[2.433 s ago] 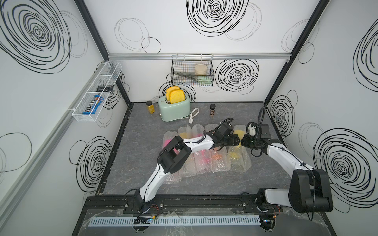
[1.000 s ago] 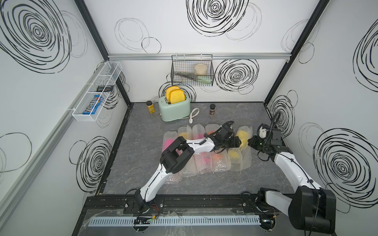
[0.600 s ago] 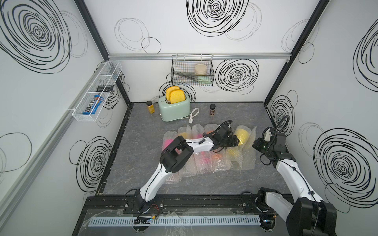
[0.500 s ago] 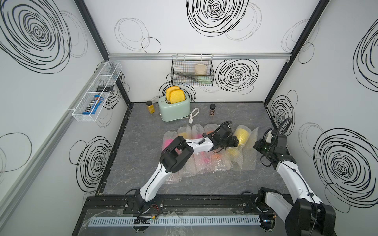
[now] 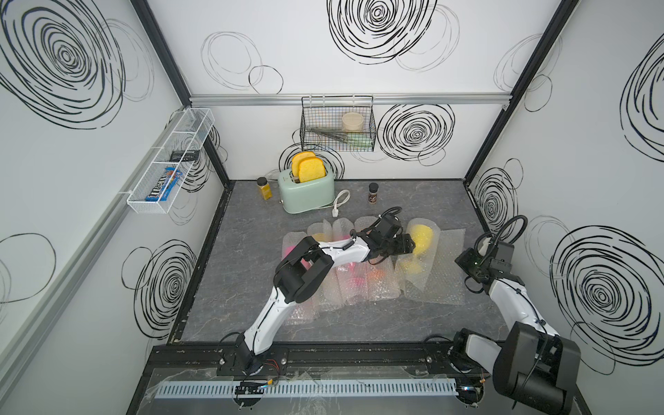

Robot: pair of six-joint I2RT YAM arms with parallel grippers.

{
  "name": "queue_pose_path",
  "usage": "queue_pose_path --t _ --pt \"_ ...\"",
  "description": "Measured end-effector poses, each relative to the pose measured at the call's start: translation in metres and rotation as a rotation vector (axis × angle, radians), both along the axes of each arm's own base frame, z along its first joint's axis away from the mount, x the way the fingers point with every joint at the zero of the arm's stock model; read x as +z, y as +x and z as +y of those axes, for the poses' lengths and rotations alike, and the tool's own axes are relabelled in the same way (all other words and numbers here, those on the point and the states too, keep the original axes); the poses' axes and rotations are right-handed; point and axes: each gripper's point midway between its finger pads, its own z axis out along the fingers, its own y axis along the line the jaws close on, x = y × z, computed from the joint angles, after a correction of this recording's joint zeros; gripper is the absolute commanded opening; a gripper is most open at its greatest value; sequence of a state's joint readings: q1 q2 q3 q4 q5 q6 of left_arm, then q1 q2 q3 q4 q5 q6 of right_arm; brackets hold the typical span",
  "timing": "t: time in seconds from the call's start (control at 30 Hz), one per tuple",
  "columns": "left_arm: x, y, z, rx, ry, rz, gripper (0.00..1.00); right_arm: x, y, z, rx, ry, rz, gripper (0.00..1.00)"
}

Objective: Unpack wine glasses from bubble wrap
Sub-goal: Unwrap the bubble wrap at the center of the board.

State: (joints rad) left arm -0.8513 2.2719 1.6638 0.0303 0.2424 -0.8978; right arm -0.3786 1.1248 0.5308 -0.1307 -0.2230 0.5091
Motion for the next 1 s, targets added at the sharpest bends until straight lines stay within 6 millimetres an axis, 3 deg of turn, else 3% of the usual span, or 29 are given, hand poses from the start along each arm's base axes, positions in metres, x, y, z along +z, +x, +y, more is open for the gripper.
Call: queue_pose_path --t 0.1,0.23,0.4,0.53,0.63,0.73,1.0 --pt "0.012 -0.001 0.002 -0.008 -0.004 -0.01 0.79 0.005 0.005 -0.009 -0.012 -0.008 0.001 0.35" --pt "0.027 -0.005 0.004 -0.025 -0.007 -0.031 0.79 0.019 0.012 -0.01 0.007 -0.012 -0.034 0.36" --pt "0.047 -0.013 0.015 -0.046 -0.013 -0.058 0.8 0.043 0.012 0.003 0.067 -0.017 -0.11 0.45" --pt "0.063 -0.017 0.019 -0.07 -0.03 -0.077 0.8 0.049 0.01 0.016 0.112 -0.011 -0.124 0.44" --pt "0.068 -0.02 0.018 -0.09 -0.036 -0.085 0.8 0.039 0.006 0.021 0.117 0.019 -0.107 0.43" --pt "0.063 -0.028 0.016 -0.116 -0.024 -0.083 0.8 0.016 -0.002 0.026 0.111 0.06 -0.06 0.41" --pt "0.049 -0.066 -0.003 -0.199 0.009 -0.071 0.8 -0.041 -0.006 0.038 0.12 0.202 0.101 0.42"
